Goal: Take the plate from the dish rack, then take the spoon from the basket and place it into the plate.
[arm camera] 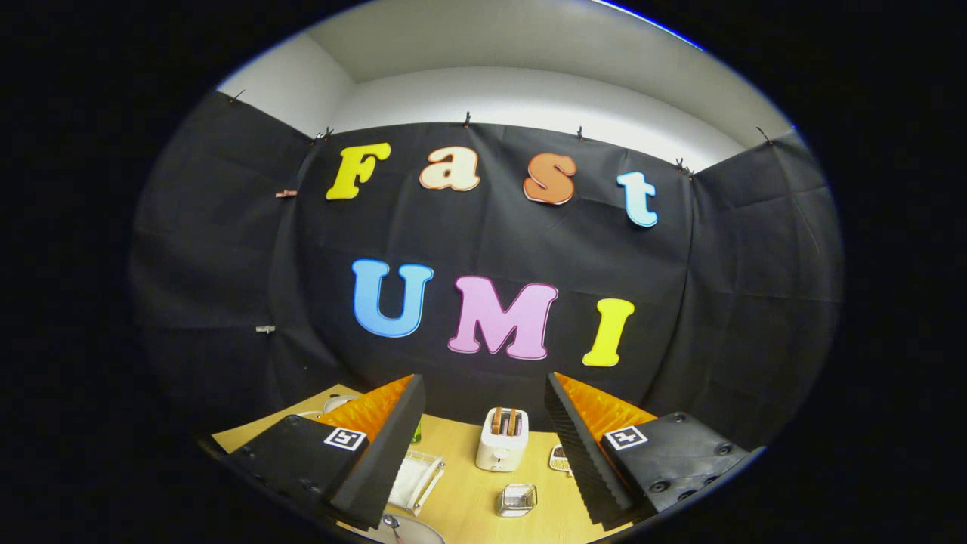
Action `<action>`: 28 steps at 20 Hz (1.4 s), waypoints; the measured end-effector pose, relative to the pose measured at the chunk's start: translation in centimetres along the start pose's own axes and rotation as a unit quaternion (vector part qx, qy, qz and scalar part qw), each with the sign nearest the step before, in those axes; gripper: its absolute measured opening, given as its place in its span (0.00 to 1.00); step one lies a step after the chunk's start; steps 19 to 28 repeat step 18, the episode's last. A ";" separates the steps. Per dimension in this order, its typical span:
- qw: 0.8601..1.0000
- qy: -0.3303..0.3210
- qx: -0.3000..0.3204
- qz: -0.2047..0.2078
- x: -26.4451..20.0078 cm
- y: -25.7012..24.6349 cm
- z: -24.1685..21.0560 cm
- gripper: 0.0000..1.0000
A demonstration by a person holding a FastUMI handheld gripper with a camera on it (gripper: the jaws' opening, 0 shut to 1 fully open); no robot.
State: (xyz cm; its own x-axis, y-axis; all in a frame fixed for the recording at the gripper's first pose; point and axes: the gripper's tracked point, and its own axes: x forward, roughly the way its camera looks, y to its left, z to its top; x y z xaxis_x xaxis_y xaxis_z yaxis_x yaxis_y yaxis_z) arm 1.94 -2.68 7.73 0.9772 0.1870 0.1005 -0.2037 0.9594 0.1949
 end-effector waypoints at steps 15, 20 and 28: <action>1.000 0.004 -0.001 -0.010 -0.2 -2.6 -1.0 0.98; 1.000 0.010 -0.006 -0.008 0.0 -2.5 -1.4 0.98; 1.000 0.010 -0.006 -0.008 0.0 -2.5 -1.4 0.98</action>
